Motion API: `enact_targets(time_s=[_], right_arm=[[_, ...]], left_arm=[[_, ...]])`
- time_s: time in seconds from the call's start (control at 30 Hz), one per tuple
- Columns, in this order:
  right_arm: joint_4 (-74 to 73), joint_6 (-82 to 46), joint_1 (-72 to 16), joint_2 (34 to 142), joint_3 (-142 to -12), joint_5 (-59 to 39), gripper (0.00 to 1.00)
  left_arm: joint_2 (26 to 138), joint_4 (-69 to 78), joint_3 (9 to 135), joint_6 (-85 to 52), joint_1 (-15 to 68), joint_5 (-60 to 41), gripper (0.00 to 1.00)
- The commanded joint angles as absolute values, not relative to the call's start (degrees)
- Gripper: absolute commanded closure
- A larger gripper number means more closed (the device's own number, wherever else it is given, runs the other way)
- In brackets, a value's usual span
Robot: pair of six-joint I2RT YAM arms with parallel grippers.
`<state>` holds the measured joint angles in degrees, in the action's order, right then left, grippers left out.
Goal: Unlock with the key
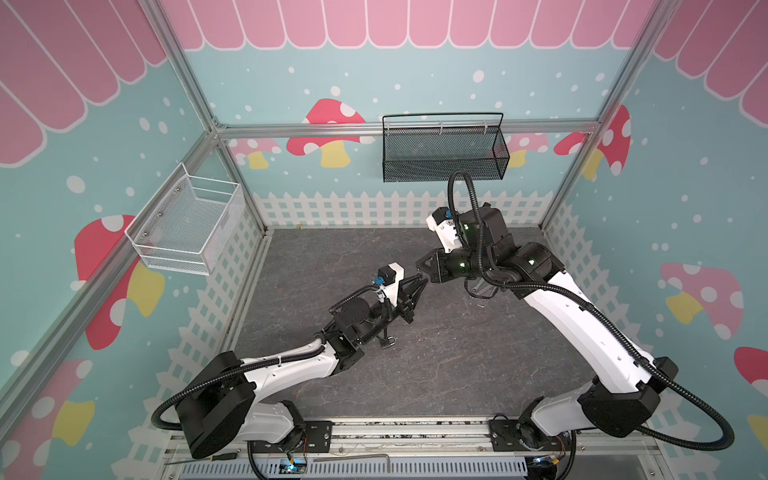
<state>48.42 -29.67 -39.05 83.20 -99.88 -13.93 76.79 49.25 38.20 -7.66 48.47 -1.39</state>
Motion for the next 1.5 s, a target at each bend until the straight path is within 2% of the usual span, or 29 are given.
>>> enact_targets(time_s=[0.0, 0.53, 0.8, 1.1, 1.3, 1.4, 1.47], right_arm=[[47.86, -29.88, -38.85, 81.69, -99.4, -13.85, 1.0], [47.78, -29.88, -38.76, 81.8, -99.14, -13.64, 1.0], [47.86, -29.97, -38.67, 82.0, -99.23, -13.67, 1.0], [47.82, -29.88, -38.41, 81.78, -99.23, -13.53, 1.0], [47.81, -29.79, -38.15, 81.48, -99.5, -13.43, 1.0], [47.77, -29.47, -38.0, 81.36, -99.62, -13.84, 0.96], [47.66, -29.05, -37.73, 81.13, -99.75, -13.75, 0.87]], left_arm=[[76.9, 50.97, 39.58, -6.16, 48.69, -2.1, 0.81], [75.57, 50.54, 40.04, -4.23, 48.69, -2.28, 0.83], [75.32, 50.17, 40.17, -3.77, 48.69, -3.15, 0.89], [74.1, 46.7, 40.85, -3.17, 48.69, -5.12, 1.0], [72.49, 41.45, 41.39, -2.41, 48.69, -7.5, 1.0], [71.56, 38.21, 41.78, -2.25, 48.64, -8.52, 1.0], [70.89, 34.81, 42.59, -2.5, 48.48, -8.67, 1.0]])
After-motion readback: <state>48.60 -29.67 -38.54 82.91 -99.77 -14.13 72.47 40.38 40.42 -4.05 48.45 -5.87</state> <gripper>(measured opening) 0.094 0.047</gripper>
